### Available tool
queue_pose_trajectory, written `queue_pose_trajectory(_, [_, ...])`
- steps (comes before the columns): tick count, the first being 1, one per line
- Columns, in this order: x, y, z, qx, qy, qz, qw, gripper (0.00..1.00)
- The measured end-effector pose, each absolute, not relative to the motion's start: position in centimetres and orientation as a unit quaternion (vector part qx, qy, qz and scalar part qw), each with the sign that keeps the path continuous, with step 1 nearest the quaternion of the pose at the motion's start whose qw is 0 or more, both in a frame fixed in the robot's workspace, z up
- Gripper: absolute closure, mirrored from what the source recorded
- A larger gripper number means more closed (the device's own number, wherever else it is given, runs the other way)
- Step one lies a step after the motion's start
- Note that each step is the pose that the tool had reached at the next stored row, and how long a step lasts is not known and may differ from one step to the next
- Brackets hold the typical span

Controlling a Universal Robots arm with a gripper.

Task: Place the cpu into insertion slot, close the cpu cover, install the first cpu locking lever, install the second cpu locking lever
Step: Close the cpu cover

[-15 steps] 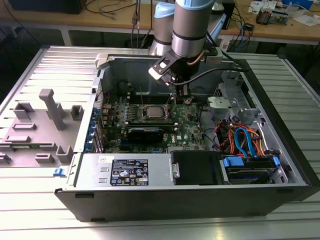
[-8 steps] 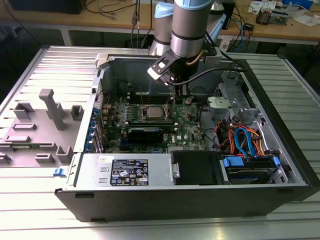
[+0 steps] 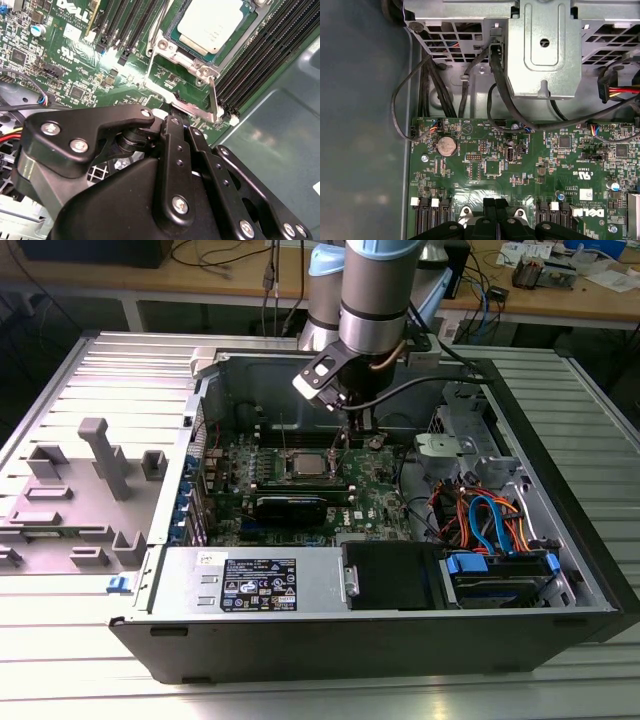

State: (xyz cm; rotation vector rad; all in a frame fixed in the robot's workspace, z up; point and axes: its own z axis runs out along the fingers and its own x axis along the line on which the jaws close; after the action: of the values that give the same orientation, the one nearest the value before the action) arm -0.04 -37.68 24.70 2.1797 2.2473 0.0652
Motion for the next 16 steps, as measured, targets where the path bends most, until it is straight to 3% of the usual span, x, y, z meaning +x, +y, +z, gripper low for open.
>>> queue_pose_trajectory(16, [-0.62,-37.68,24.7,0.696,0.718,0.021,0.005,0.89])
